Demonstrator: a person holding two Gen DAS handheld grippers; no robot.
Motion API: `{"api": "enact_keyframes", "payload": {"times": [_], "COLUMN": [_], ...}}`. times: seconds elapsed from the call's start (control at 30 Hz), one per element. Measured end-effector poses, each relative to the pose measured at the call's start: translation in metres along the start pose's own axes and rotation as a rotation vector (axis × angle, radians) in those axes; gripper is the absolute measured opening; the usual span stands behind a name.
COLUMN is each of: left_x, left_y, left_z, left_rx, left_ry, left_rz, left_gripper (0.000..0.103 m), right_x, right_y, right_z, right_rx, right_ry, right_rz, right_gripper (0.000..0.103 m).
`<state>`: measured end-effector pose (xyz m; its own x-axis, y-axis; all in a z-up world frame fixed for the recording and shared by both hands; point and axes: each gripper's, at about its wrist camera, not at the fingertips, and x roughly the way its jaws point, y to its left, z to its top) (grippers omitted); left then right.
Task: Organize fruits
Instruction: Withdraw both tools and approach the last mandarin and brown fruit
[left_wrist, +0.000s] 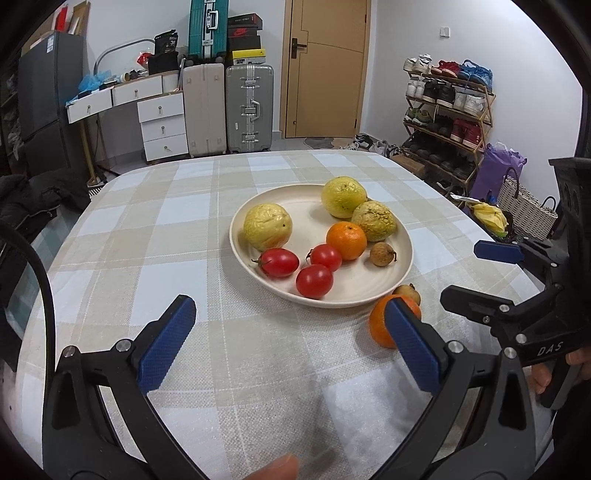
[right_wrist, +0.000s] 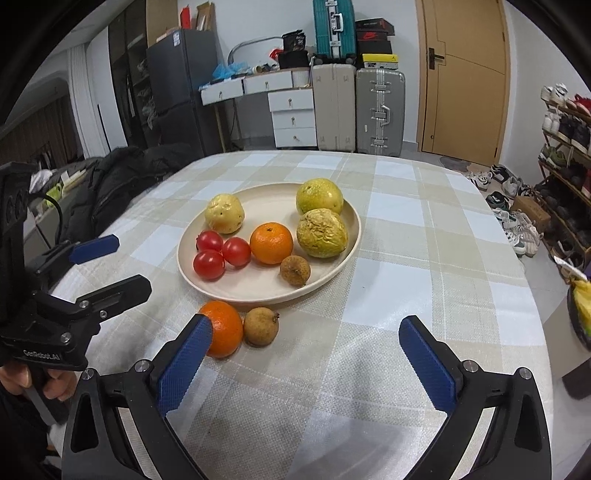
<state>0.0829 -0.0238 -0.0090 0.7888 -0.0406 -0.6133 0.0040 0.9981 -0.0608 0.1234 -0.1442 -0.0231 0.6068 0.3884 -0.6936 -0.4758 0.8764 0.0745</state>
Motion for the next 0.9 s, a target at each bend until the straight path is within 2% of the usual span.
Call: {"api": "enact_keyframes", "payload": {"times": [0.23,0.63,0.9], "left_x": [0.001,0.007,0.012], "left_y": [0.001,-0.003,-0.003], "left_z": [-0.001,-0.005,-0.006], "left_rx": [0.006,0.017,0.011], "left_ry": [0.008,0.019,0.032], "left_rz": [0.002,0.003,0.006], "left_gripper": [0.102,0.102,0.102], "right_x": [0.004,0.03,0.039], "right_y": [-0.001,-0.004,-0.003], "right_z": [-0.005,-0.015,-0.014], "right_rx": [0.037,0.034,0.025], "right_ry": [0.023,0.129,0.167], "right_rz": [0.015,-0.058,-0.078], "right_gripper": [0.103,0.103,0.103]}}
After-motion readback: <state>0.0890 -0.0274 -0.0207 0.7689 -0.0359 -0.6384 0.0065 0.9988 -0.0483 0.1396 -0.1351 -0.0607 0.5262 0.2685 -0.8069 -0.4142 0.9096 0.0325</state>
